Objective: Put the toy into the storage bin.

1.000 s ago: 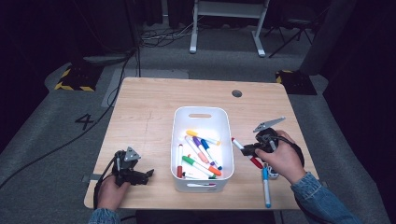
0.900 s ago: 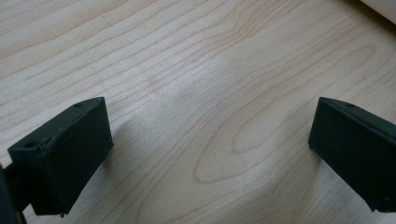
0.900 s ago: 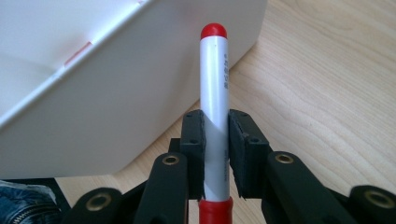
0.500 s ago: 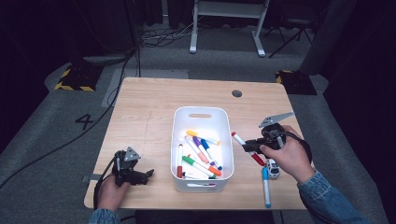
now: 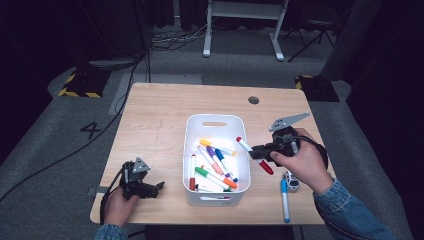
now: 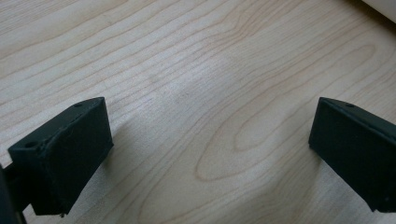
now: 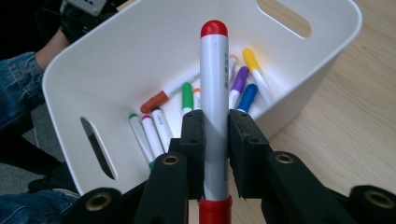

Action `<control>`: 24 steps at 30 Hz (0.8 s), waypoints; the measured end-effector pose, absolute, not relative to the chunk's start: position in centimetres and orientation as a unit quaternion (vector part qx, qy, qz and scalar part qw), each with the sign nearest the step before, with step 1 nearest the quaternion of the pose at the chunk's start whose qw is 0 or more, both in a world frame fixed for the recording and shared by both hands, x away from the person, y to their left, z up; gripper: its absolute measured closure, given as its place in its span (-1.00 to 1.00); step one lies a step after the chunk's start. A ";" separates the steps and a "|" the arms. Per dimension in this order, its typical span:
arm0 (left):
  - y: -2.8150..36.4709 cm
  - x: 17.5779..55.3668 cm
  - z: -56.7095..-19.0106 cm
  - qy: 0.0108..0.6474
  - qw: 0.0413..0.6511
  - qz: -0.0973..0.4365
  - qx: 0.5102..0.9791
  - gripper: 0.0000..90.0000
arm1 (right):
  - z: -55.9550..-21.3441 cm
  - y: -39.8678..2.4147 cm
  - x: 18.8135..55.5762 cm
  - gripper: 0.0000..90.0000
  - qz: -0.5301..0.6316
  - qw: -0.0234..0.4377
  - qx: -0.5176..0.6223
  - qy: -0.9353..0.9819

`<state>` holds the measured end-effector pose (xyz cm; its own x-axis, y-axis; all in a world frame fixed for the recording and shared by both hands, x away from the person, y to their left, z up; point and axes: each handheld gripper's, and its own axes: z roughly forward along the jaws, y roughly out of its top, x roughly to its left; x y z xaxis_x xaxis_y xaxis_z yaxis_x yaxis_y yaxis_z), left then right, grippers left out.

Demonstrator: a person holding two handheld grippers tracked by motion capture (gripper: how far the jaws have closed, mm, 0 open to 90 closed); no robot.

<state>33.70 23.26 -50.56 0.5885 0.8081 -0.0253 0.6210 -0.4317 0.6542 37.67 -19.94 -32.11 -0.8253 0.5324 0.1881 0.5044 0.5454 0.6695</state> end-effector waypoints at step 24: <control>23.3 33.9 -50.5 0.429 0.316 0.147 0.833 -1.00 | -31.2 -13.1 36.6 0.71 0.386 -0.012 0.226 0.894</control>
<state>33.93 23.30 -50.53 0.5893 0.8075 -0.0258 0.6212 -0.4324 0.6535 36.59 -13.15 -31.19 -0.8974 0.3948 0.1969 0.4141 0.5998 0.6847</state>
